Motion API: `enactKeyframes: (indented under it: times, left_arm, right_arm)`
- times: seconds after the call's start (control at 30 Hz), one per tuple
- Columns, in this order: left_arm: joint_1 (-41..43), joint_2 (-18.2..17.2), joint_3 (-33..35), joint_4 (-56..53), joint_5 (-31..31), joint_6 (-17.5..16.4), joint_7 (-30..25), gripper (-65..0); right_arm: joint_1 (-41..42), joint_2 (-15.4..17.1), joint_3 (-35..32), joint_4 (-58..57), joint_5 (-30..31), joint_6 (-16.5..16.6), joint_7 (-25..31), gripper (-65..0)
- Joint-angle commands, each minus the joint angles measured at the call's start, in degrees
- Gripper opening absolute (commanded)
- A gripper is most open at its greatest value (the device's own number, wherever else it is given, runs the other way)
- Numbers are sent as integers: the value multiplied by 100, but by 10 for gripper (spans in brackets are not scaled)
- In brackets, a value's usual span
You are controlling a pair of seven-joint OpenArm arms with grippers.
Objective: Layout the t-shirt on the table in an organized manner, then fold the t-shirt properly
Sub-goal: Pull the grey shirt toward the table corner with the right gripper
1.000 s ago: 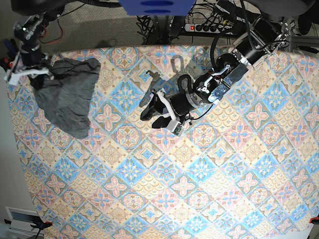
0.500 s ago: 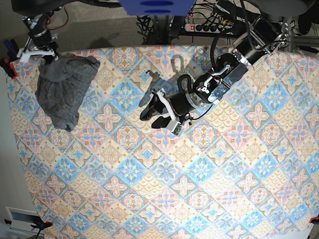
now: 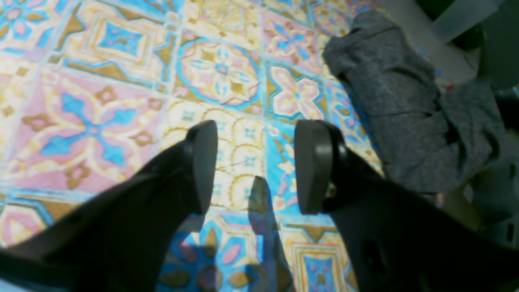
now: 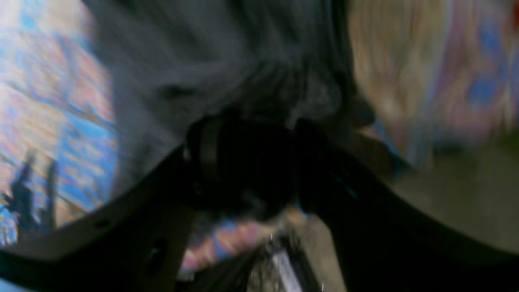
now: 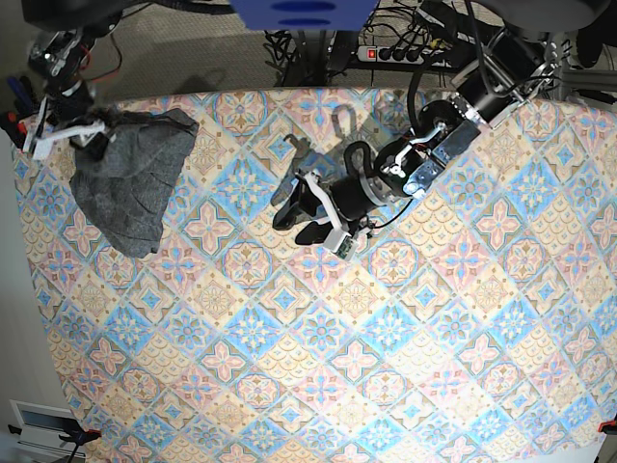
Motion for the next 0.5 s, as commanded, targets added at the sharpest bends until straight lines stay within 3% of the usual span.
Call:
enactKeyframes:
  times: [0.0,0.1,0.3,0.47]
  left_arm:
    - [-101,49,-39,103,-35,-58,-138,-351]
    - [-57,49,-30,103,-44,-58,-138,-351]
    - [-22,49,-39,103,-26,-58,-138,-351]
    - [-31,49,-39,103,-26,-58,-138,-351]
  right_arm:
    - [-64,31,65,84,36,4,33,-408]
    - [15,31,347,93,-34,-4,112,-408]
    - [217,22,821,128,-1019,-4,393,-408]
    - [200,48,285,418,-957,22,341,-408]
